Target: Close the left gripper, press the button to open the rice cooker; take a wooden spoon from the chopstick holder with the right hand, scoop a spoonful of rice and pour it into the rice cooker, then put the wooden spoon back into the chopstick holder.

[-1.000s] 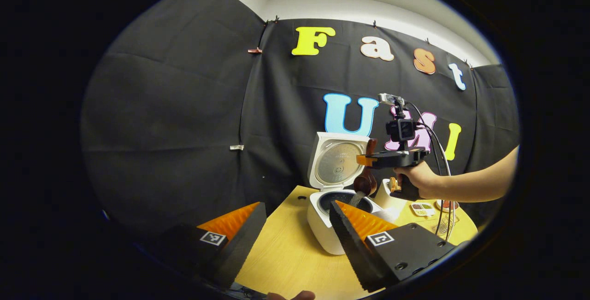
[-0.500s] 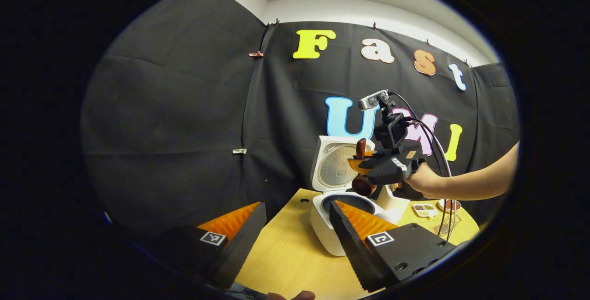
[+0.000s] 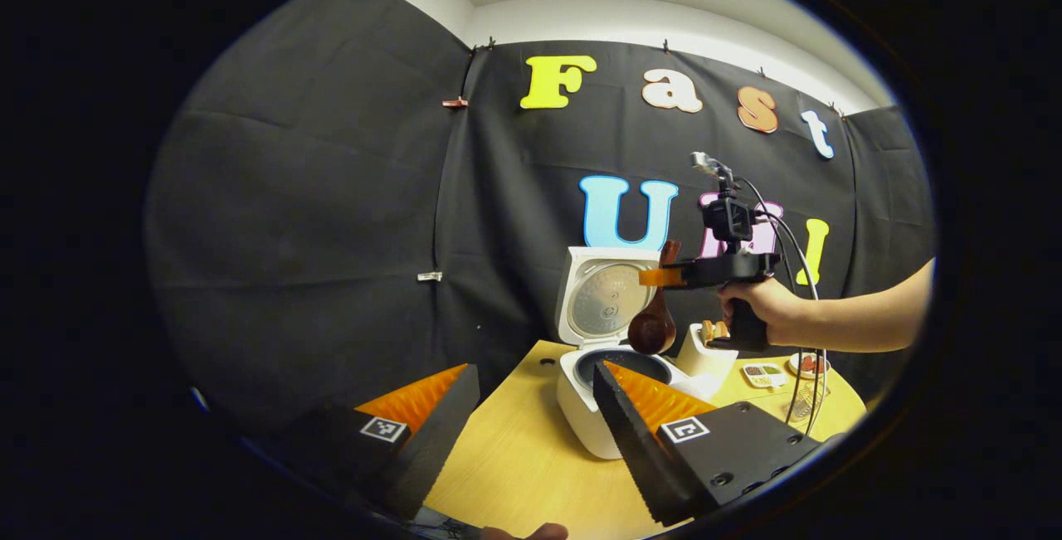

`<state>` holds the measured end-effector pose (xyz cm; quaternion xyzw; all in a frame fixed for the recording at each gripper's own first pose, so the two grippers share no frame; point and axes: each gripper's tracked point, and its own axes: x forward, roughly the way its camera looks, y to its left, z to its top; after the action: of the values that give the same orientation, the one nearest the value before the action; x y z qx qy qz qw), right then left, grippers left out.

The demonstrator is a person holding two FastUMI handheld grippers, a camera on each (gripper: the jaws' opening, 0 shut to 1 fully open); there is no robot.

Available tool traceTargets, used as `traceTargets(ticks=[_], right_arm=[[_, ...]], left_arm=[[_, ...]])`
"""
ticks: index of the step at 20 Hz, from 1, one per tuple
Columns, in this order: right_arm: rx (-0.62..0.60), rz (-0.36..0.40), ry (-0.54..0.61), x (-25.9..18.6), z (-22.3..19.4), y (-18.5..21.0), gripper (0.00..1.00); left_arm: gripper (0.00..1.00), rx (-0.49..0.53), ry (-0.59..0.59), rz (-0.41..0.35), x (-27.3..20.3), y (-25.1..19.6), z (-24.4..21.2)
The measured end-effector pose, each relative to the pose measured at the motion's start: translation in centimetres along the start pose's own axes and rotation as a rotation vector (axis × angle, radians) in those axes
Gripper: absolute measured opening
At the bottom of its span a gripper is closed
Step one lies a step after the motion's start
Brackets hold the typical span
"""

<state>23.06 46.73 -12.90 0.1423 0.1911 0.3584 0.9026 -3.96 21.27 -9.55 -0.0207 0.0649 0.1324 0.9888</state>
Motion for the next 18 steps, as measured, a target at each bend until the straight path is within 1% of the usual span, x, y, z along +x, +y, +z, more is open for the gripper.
traceTargets(ticks=[2,7,8,9,13,15,18], right_arm=[[0.098,0.001,-0.029,-1.8,1.9,-0.9,0.20],[0.181,-0.016,-0.119,-8.6,5.3,-4.5,0.19],[0.186,-0.020,-0.135,-10.1,5.9,-5.4,0.15],[0.186,-0.031,-0.153,-11.8,6.3,-6.3,0.19],[0.159,-0.085,-0.174,-17.8,6.2,-10.9,0.20],[0.143,-0.134,-0.165,-20.9,5.5,-14.2,0.19],[0.105,-0.227,-0.150,-24.9,4.2,-20.0,0.19]], left_arm=[[0.95,-0.003,-0.005,-0.008,-0.3,-0.8,0.3],[0.96,0.014,-0.026,-0.035,-0.7,-3.7,1.5],[0.96,0.015,-0.032,-0.042,-0.7,-4.4,1.6],[0.95,0.018,-0.034,-0.047,-0.6,-5.1,1.7],[0.95,0.012,-0.027,-0.073,-0.4,-7.8,2.0],[0.95,0.019,-0.031,-0.083,-0.5,-9.1,2.3],[0.96,0.040,-0.035,-0.100,-0.4,-11.2,2.4]])
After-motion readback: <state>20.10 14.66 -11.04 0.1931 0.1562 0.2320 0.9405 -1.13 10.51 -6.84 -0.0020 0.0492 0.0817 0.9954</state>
